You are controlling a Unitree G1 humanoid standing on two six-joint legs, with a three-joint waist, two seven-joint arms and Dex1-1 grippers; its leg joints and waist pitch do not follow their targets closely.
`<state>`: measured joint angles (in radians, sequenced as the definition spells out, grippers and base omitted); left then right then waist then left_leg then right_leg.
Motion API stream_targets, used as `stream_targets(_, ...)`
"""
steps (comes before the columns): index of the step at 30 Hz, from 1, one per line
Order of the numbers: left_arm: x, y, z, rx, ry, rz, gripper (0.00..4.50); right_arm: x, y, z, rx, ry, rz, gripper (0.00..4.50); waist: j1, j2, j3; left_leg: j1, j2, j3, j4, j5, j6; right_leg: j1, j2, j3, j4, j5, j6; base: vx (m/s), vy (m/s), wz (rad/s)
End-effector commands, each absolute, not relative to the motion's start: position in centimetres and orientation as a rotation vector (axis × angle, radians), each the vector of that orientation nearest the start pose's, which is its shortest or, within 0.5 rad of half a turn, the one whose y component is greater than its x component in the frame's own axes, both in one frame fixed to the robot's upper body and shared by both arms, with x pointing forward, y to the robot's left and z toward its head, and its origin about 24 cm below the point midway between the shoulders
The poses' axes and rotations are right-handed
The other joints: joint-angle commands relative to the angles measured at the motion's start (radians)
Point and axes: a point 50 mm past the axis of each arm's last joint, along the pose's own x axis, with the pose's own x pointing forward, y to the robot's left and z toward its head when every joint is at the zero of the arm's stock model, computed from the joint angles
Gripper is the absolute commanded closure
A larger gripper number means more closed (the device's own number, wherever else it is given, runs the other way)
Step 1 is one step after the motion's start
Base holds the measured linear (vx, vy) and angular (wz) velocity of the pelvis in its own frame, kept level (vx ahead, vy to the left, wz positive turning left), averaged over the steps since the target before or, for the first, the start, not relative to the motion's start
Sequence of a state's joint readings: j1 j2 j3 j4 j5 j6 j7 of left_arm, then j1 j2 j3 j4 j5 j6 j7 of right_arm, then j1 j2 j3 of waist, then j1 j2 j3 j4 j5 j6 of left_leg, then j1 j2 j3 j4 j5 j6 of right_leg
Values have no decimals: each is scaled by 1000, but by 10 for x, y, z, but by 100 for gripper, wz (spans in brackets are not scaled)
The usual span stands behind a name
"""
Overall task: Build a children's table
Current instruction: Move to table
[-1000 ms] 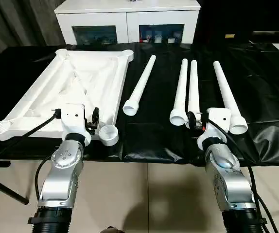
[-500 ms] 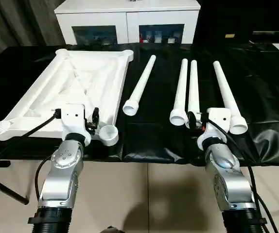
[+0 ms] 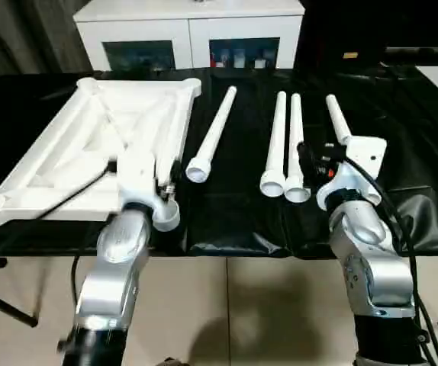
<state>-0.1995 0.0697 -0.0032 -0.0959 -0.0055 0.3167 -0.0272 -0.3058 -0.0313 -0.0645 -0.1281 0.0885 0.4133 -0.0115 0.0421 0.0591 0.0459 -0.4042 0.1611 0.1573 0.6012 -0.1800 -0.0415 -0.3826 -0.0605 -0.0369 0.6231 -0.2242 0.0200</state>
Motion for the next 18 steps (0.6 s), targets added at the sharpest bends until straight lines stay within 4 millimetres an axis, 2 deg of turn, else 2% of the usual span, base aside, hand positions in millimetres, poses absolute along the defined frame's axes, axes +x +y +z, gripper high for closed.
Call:
stream_targets(1,288,149,94,76,-4,-59,44,303,-139,114,61,2,71,87,6,-10,-61,25,57,-19,-75,-163,23,30,-71,41,-75,-51,-171,0,0,0)
stream_targets(2,286,151,96,71,-8,-54,22,303,-139,114,54,9,77,66,6,-15,-60,25,58,-18,-75,-166,21,29,-70,41,-76,-53,-171,0,0,0)
stream_targets(3,284,154,96,82,-18,-37,9,303,-139,112,40,15,81,53,5,-34,-59,24,61,-18,-77,-161,20,33,-69,40,-75,-41,-174,0,0,0)
stream_targets(4,283,156,97,90,-24,-26,3,303,-139,111,27,20,81,47,11,-23,-59,26,60,-18,-76,-154,18,32,-72,41,-71,-38,-173,0,0,0)
stream_targets(5,280,158,97,89,-35,-25,1,301,-138,109,38,22,104,44,10,-28,-58,26,60,-17,-76,-157,19,30,-71,41,-73,-39,-172,0,0,0)
stream_targets(6,277,160,97,86,-52,-24,1,299,-139,103,33,32,118,44,11,-26,-56,25,61,-17,-77,-163,17,30,-71,42,-73,-41,-168,0,0,0)
stream_targets(7,277,160,97,86,-52,-24,0,299,-139,103,33,32,118,17,14,-31,-57,26,62,-16,-76,-161,15,31,-72,43,-72,-32,-161,0,0,0)
stream_targets(10,272,162,96,93,-63,-34,0,294,-147,93,17,49,107,2,19,-31,-57,27,62,-16,-78,-163,7,30,-70,42,-72,-13,-157,0,0,0)
stream_targets(11,272,162,95,101,-62,-25,0,293,-152,91,-16,42,61,2,22,-19,-58,31,61,-17,-78,-174,-4,27,-69,42,-71,-11,-155,0,0,0)
stream_targets(12,273,163,96,122,-70,3,0,293,-157,91,-78,24,-12,2,22,-24,-58,30,62,-17,-79,-178,-17,27,-67,42,-72,-4,-152,0,0,0)
stream_targets(14,274,163,96,119,-66,0,0,293,-156,96,-66,-39,0,2,20,-26,-57,30,59,-16,-80,-197,-28,29,-68,43,-73,-15,-148,0,0,0)
stream_targets(15,277,161,96,139,-63,1,0,291,-155,99,-57,-68,30,2,20,-15,-57,31,59,-17,-81,-226,-29,28,-71,43,-74,-44,-141,0,0,0)
stream_targets(18,279,159,96,172,-67,-1,0,291,-155,101,-46,-78,28,2,15,-17,-56,30,58,-19,-82,-254,-32,28,-68,45,-79,-66,-129,0,0,0)
